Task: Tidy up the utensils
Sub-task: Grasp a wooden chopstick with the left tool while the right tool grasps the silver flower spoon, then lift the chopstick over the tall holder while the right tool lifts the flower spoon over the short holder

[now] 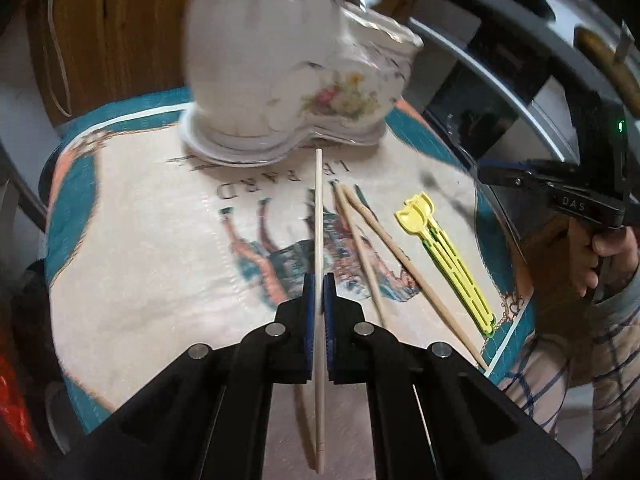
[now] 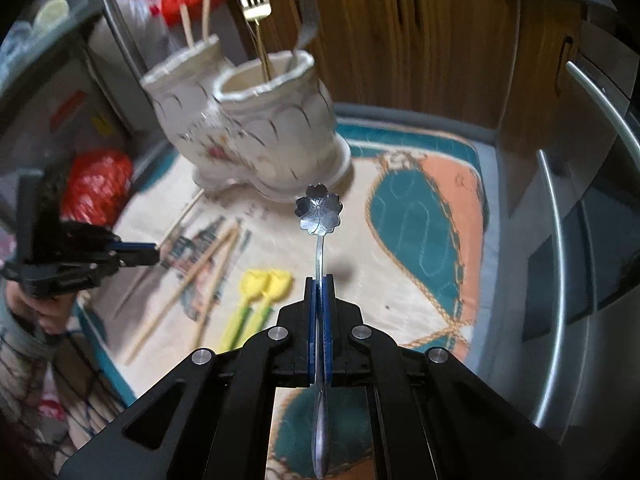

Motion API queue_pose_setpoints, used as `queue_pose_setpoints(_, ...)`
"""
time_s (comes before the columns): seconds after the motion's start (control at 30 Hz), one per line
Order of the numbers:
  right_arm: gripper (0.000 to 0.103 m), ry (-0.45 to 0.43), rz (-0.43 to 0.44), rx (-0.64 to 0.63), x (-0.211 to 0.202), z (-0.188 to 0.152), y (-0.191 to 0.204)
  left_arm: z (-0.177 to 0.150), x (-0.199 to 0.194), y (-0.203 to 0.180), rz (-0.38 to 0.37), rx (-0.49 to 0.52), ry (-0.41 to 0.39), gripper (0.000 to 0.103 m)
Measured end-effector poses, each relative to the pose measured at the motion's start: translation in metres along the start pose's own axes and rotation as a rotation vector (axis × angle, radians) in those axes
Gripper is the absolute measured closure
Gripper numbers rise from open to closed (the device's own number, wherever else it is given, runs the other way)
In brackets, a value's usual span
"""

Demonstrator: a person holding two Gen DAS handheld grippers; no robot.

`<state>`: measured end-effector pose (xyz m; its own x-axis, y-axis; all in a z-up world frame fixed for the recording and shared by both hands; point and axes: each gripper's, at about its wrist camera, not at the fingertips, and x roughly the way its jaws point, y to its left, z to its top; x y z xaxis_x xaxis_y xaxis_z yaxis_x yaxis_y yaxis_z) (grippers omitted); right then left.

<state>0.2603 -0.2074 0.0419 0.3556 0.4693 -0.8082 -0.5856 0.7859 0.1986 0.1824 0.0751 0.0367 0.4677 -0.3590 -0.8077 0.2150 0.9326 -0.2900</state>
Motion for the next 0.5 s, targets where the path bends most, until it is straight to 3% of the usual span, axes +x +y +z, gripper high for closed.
queue_pose_setpoints(0.3, 0.099, -0.133, 0.066, 0.067, -0.011, 0.002, 0.003, -0.012, -0.035, 0.027, -0.035, -0.068, -0.11, 0.099)
queue_pose_setpoints(0.5, 0.099, -0.263, 0.105, 0.08, -0.026, 0.008, 0.016, 0.005, -0.059, 0.018, -0.073, -0.071, -0.268, 0.099)
